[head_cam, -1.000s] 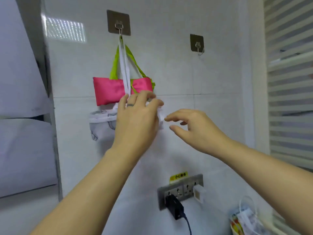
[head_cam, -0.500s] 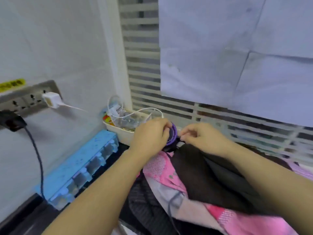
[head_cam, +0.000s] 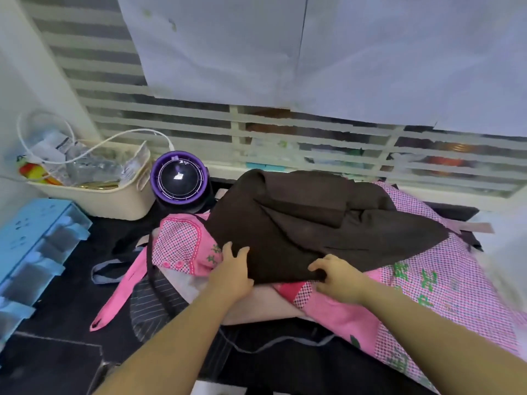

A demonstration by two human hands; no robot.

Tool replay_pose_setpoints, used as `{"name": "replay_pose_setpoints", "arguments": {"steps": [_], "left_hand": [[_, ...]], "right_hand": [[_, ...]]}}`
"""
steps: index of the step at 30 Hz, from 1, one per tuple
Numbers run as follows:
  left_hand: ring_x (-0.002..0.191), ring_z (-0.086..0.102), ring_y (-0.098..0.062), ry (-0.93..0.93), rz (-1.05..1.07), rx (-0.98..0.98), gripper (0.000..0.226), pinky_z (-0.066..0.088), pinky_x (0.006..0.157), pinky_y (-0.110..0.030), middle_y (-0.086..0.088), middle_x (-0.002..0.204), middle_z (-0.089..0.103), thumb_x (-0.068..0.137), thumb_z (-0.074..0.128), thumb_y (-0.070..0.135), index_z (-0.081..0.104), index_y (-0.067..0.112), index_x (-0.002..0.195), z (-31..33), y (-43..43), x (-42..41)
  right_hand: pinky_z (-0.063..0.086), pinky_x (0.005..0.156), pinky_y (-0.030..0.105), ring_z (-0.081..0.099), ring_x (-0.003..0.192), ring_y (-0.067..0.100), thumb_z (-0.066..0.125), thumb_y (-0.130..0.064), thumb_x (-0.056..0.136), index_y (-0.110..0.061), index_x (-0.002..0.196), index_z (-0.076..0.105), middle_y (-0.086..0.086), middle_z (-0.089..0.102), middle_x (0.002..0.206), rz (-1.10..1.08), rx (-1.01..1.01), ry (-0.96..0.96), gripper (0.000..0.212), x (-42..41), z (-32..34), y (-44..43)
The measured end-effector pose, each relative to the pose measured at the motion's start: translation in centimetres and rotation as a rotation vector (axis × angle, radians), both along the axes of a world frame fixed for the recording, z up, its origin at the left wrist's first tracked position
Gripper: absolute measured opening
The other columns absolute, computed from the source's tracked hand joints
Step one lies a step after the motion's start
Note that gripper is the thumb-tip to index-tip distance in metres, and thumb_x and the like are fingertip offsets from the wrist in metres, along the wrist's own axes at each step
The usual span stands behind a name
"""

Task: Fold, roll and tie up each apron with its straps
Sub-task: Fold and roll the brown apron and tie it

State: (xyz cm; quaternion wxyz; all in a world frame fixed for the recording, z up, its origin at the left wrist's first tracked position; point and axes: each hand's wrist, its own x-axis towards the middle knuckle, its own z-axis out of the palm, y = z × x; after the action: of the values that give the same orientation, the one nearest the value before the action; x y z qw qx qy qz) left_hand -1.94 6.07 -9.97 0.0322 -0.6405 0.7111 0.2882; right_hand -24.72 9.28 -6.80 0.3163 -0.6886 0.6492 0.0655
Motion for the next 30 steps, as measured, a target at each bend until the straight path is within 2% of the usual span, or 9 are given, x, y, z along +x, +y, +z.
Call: {"name": "replay_pose_setpoints", "arguments": {"steps": [5, 8, 9, 12, 15, 17, 20, 25, 30], "left_hand": [[0.13, 0.036, -0.023, 0.615, 0.679, -0.09, 0.074, 0.034, 0.104, -0.035, -0.006, 0.147, 0.027, 0.083, 0.07, 0.015, 0.032, 0.02, 0.146, -0.1, -1.1, -1.4], [0.114, 0.055, -0.019, 1.02, 1.097, 0.052, 0.096, 0.045, 0.098, -0.036, -0.001, 0.135, 0.05, 0.051, 0.087, 0.038, 0.045, 0.025, 0.137, -0.6, -3.1, -1.5], [0.099, 0.06, -0.013, 1.11, 1.115, 0.141, 0.094, 0.048, 0.092, -0.025, 0.0, 0.128, 0.054, 0.054, 0.089, 0.037, 0.048, 0.017, 0.136, 0.0, -3.1, -1.6], [0.064, 0.046, -0.005, 1.357, 1.003, 0.359, 0.023, 0.035, 0.058, 0.002, -0.003, 0.095, 0.049, 0.096, 0.049, 0.0, 0.055, 0.003, 0.118, 4.3, -3.2, -2.9], [0.074, 0.054, -0.011, 1.297, 0.712, 0.272, 0.027, 0.041, 0.067, -0.016, -0.01, 0.083, 0.048, 0.087, 0.04, -0.009, 0.055, 0.012, 0.082, 9.4, -4.2, -3.6], [0.095, 0.054, -0.025, 1.315, 0.608, 0.202, 0.043, 0.042, 0.077, -0.031, -0.012, 0.108, 0.054, 0.074, 0.038, -0.007, 0.063, 0.014, 0.103, 12.6, -5.7, -3.7], [0.108, 0.056, -0.026, 1.286, 0.446, 0.079, 0.071, 0.049, 0.078, -0.031, -0.007, 0.123, 0.055, 0.077, 0.028, -0.013, 0.052, 0.023, 0.133, 18.8, -7.4, -3.7], [0.105, 0.059, -0.025, 1.207, 0.12, -0.082, 0.065, 0.049, 0.087, -0.037, -0.012, 0.119, 0.062, 0.072, 0.024, -0.012, 0.067, 0.024, 0.105, 30.1, -7.5, -3.8], [0.113, 0.059, -0.023, 1.138, -0.094, -0.237, 0.066, 0.052, 0.086, -0.031, -0.008, 0.122, 0.063, 0.072, 0.023, -0.012, 0.067, 0.023, 0.106, 38.5, -5.9, -4.1]], "right_hand": [[0.034, 0.101, 0.018, 0.051, 0.119, 0.017, 0.057, -0.016, 0.09, -0.017, 0.134, 0.051, 0.003, 0.041, 0.135, -0.034, 0.011, -0.022, 0.045, 0.1, -1.6, 0.3], [0.036, 0.096, 0.016, 0.054, 0.115, 0.017, 0.06, -0.021, 0.09, -0.017, 0.132, 0.054, 0.002, 0.049, 0.133, -0.056, 0.005, -0.049, 0.042, 0.2, -0.8, -0.1], [0.036, 0.094, 0.016, 0.055, 0.114, 0.016, 0.061, -0.023, 0.091, -0.016, 0.131, 0.055, 0.001, 0.053, 0.133, -0.058, 0.005, -0.061, 0.042, 0.1, -0.5, -0.3], [0.04, 0.087, 0.013, 0.059, 0.106, 0.014, 0.063, -0.024, 0.091, -0.014, 0.129, 0.057, 0.001, 0.06, 0.128, -0.034, 0.012, -0.101, 0.04, -0.1, 1.7, -0.7], [0.042, 0.082, 0.011, 0.061, 0.093, 0.009, 0.063, -0.022, 0.091, -0.015, 0.122, 0.061, -0.002, 0.065, 0.119, -0.01, -0.084, -0.148, 0.031, -0.7, 5.7, -1.8], [0.045, 0.086, 0.014, 0.063, 0.096, 0.009, 0.063, -0.022, 0.091, -0.016, 0.118, 0.063, -0.003, 0.066, 0.116, -0.018, -0.199, -0.21, 0.027, -1.4, 9.8, -2.6], [0.044, 0.086, 0.009, 0.061, 0.101, 0.007, 0.061, -0.022, 0.092, -0.019, 0.122, 0.06, -0.005, 0.064, 0.114, -0.031, -0.338, -0.282, 0.03, -2.1, 15.8, -3.9], [0.041, 0.086, 0.014, 0.055, 0.104, 0.005, 0.062, -0.025, 0.091, -0.026, 0.139, 0.042, -0.007, 0.051, 0.131, -0.025, -0.627, -0.337, 0.052, -2.3, 25.0, -5.5], [0.036, 0.092, 0.022, 0.046, 0.123, 0.012, 0.069, -0.03, 0.086, -0.026, 0.15, 0.02, -0.004, 0.037, 0.148, -0.05, -0.768, -0.408, 0.081, -1.6, 30.3, -6.8]]}}
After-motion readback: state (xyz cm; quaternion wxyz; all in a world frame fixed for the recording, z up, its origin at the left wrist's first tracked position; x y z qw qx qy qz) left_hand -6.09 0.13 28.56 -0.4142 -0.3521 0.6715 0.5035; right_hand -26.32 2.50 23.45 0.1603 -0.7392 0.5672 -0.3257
